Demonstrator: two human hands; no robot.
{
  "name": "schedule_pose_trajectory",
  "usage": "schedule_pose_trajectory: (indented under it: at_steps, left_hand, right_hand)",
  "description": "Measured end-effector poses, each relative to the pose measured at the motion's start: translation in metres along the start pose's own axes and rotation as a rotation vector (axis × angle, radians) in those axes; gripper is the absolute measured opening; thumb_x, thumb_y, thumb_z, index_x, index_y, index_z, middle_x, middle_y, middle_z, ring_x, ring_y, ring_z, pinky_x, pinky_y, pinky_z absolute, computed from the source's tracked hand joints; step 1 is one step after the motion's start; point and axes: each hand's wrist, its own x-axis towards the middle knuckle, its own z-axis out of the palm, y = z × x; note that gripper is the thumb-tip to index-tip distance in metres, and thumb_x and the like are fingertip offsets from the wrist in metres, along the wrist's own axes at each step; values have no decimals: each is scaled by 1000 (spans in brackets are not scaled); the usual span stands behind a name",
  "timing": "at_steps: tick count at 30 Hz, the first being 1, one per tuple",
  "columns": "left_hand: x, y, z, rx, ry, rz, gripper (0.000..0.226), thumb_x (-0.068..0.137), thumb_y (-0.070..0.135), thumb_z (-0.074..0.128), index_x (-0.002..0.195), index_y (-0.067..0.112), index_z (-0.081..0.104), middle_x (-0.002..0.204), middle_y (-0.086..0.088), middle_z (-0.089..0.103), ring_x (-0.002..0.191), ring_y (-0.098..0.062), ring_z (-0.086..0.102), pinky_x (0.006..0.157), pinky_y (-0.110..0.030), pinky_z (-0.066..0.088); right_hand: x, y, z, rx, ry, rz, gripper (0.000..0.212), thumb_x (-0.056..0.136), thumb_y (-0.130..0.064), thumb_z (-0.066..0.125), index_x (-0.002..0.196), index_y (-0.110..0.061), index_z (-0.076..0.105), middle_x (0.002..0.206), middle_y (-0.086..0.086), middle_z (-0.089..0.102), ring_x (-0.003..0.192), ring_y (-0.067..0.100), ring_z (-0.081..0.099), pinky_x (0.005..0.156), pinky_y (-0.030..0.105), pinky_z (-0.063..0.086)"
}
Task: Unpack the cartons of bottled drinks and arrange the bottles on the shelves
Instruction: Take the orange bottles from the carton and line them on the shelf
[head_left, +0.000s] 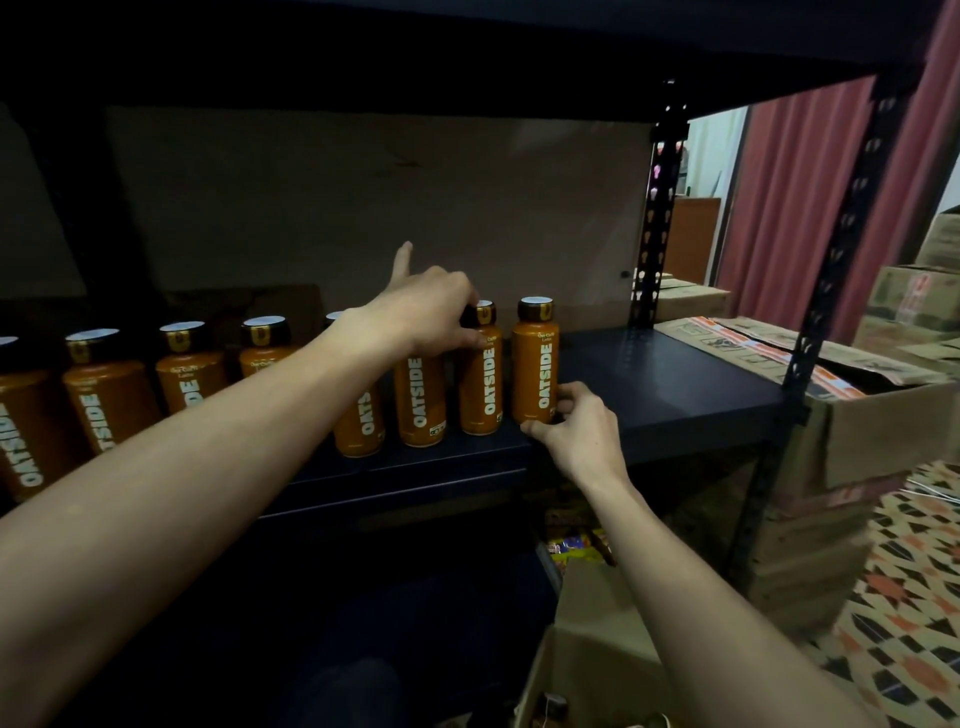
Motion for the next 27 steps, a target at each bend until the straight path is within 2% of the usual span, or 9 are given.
schedule_pose_trajectory:
  at_steps: [4, 8, 11, 14, 19, 23, 27]
  left_hand:
    - [-5, 2, 0, 38, 16, -13, 58, 93, 52, 57, 140, 20, 47, 118, 1, 66, 131, -23, 51, 117, -59, -9]
    - [-26, 11, 7, -83, 158, 13, 78, 91, 51, 60, 153, 15, 28, 146, -5, 51, 141, -22, 39, 120, -54, -5]
    - [-55, 28, 21, -225, 288, 82, 81, 91, 49, 61, 155, 16, 24, 153, -5, 42, 142, -20, 37, 122, -46, 14]
    - [-81, 48, 41, -416, 296, 118, 80, 91, 46, 64, 155, 19, 24, 154, -3, 41, 140, -17, 39, 115, -35, 33]
    - [-96, 90, 103, -528, 154, 207, 73, 89, 48, 66, 150, 20, 36, 145, 1, 52, 132, -17, 50, 106, -42, 46]
    - [-93, 135, 159, -606, -90, 307, 78, 87, 45, 68, 152, 21, 31, 140, 0, 57, 125, -20, 57, 101, -44, 48]
    - [-92, 174, 211, -533, -275, 337, 79, 88, 49, 65, 152, 24, 27, 136, -4, 58, 121, -21, 58, 96, -43, 52]
  right_hand:
    - [-6, 1, -12, 29, -23, -34, 75, 81, -21, 84, 145, -15, 46, 141, 6, 57, 131, 22, 53, 106, 36, 44]
    - [-15, 9, -29, 2, 15, -85, 65, 85, -25, 80, 142, -17, 51, 141, 3, 57, 129, 18, 54, 101, 32, 44]
    - [-27, 18, -46, -8, 59, -92, 51, 86, -25, 78, 134, -19, 60, 132, 2, 63, 123, 16, 58, 95, 27, 44]
    - [-42, 30, -64, -18, 95, -91, 39, 86, -25, 77, 123, -21, 67, 123, 0, 67, 116, 14, 61, 95, 27, 47]
    - [-76, 63, -88, -150, 90, -46, 29, 86, -26, 76, 114, -23, 71, 114, -2, 70, 109, 12, 63, 95, 25, 48]
    - [-101, 99, -98, -301, 4, 37, 29, 87, -26, 74, 115, -19, 71, 113, -1, 71, 107, 13, 64, 92, 25, 48]
    - [-118, 148, -95, -409, -117, 147, 33, 89, -31, 72, 120, -19, 69, 118, 3, 69, 111, 18, 63, 92, 30, 49]
